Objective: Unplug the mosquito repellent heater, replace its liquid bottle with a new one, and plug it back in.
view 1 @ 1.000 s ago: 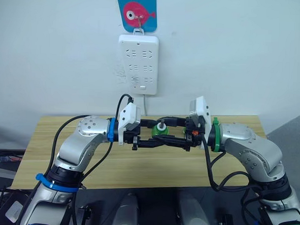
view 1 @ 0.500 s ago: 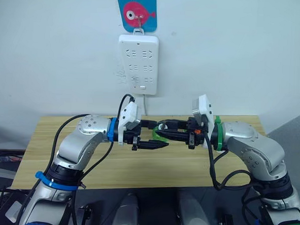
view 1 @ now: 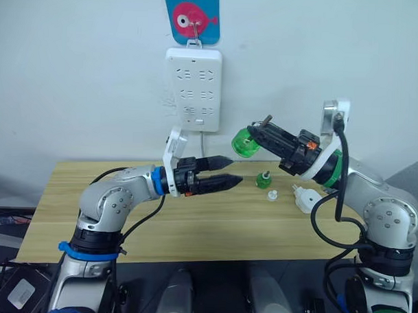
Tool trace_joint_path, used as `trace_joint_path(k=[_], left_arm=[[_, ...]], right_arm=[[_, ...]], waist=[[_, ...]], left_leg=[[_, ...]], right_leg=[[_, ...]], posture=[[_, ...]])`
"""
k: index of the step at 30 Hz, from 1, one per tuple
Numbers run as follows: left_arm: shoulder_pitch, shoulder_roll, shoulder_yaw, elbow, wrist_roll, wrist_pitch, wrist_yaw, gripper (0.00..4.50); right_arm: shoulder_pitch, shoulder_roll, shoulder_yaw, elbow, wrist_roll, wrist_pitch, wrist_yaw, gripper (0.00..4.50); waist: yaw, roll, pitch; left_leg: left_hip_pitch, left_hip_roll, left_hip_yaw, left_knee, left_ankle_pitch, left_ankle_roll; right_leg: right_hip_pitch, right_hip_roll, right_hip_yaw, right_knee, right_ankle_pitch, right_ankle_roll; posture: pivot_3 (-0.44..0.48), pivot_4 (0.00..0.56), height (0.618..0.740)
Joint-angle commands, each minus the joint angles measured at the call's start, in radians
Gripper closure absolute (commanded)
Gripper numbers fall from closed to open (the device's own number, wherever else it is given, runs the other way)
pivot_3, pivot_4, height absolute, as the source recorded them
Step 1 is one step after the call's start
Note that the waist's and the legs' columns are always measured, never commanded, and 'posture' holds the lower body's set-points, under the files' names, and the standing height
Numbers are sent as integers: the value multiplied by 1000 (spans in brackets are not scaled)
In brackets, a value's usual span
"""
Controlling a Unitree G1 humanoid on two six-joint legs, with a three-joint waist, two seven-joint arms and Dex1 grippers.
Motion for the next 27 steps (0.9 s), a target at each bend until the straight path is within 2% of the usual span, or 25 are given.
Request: trace_joint_path(k=[1, 5, 11, 18, 27], left_arm=[[-34, -63, 78, -36, -160, 68, 151, 0], [-50, -120, 109, -45, -271, 91, 273, 0], [-85, -190, 127, -41, -401, 74, 456, 0], [-107, -233, 117, -28, -525, 43, 582, 0], [-88, -207, 111, -1, -611, 29, 606, 0]], right_arm=[[18, 44, -42, -35, 239, -45, -208, 3664], [26, 73, -32, -31, 397, -120, -368, 3664], [26, 73, 5, -27, 587, -212, -498, 3664], [30, 46, 58, -42, 639, -267, -531, 3664], [50, 24, 92, -59, 644, -303, -513, 3664]], waist=[[-7, 0, 0], [-19, 0, 0], [-20, 0, 0], [-19, 0, 0], [-19, 0, 0]], left_leg=[[0, 0, 0, 0, 0, 0], [0, 0, 1, 0, 0, 0], [0, 0, 1, 0, 0, 0], [0, 0, 2, 0, 0, 0], [0, -1, 2, 0, 0, -1]], right_leg=[[0, 0, 0, 0, 0, 0], [0, 0, 1, 1, 0, 0], [0, 0, 1, 1, 0, 0], [0, 1, 1, 0, 0, 0], [0, 1, 2, 0, 0, 0]], posture=[[-151, 222, 734], [-151, 221, 734], [-147, 220, 734], [-149, 219, 734], [-154, 219, 734]])
